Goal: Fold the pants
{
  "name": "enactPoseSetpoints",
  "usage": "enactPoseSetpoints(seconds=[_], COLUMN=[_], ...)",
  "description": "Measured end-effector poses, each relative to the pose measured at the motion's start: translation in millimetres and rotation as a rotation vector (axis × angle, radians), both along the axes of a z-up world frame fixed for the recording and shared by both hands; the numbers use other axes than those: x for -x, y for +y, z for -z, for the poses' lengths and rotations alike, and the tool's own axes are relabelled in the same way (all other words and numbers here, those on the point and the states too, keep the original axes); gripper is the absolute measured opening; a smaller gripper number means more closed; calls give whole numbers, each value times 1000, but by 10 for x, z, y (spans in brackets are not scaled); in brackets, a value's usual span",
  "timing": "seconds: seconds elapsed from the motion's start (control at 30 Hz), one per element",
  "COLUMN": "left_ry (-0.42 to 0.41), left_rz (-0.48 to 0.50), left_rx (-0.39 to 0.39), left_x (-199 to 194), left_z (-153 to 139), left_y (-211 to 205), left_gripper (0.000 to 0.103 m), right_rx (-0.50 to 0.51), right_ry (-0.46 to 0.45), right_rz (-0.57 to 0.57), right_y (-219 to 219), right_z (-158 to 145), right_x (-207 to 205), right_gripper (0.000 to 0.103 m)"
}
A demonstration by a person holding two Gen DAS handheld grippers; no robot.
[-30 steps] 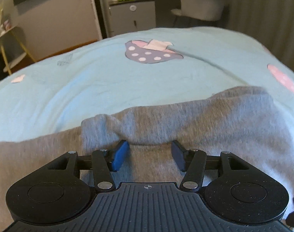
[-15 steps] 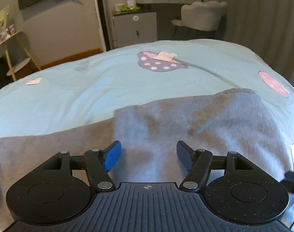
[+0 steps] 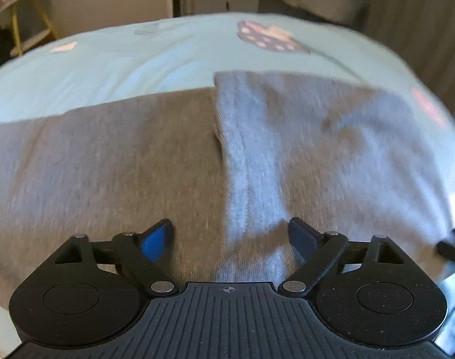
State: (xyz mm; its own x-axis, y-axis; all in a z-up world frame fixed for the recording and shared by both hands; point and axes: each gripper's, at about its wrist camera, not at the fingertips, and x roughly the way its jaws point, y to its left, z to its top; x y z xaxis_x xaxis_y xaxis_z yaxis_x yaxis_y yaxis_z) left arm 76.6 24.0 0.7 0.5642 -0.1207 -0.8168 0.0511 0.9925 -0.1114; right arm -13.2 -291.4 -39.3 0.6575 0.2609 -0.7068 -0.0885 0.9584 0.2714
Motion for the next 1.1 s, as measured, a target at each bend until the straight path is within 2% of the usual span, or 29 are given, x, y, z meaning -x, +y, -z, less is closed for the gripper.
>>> enactPoseSetpoints(seconds=[0.07,0.13,0.17,0.27,0.33,0.43,0.5,0.67,0.7,0.8,0.9,0.93,1.0,1.03,1.07,1.1], left_ry=[-50,-130,-170,-237,-238,-202,-175,-133,-123,-84,-155,-166,-176,-170,-174,-184], left_rz=[-57,-135,-190,-392,-487,-613,-659,-636,-651,-740,-819,-833,-807,-800,-779,-763], left_rx=[69,130,136,55,59,119,138,136,161,331,405,428,457,450,456,464], left_x=[92,256,360,655,811,989,1016,716,633,576,651,661,646,641,644,654], left_z=[-141,-333,-423,-606,-616,-487,-336,-13,34,309,396,389,376,361,338,306], left_y=[228,586,793,1423,1780,2224,2407,2487,2498,2742,2903,2920,2933,2925,2913,2902], left_gripper=[84,89,95,97,97,97,97,97,97,97,95,93,60,53,38,32], right_rx=[-5,-41,-62,-108,-125,-114,-105,-113,-112,-113,-110,-107,-102,-98,-95,-94], right_ry=[-2,-6,-9,-7,-5,-8,-11,-21,-24,-36,-40,-40,-36,-32,-32,-35], right_rz=[2,13,23,66,79,72,62,70,78,95,103,103,99,98,97,94], right_y=[-6,-68,-106,-210,-230,-198,-177,-197,-205,-221,-228,-224,-211,-208,-202,-192], right_z=[-4,-7,-6,13,24,16,5,-31,-41,-74,-84,-82,-74,-67,-67,-69], right_x=[2,13,18,18,18,10,16,55,73,106,113,109,98,84,78,77], right_gripper=[74,77,78,80,80,82,82,82,82,82,82,82,82,82,82,82])
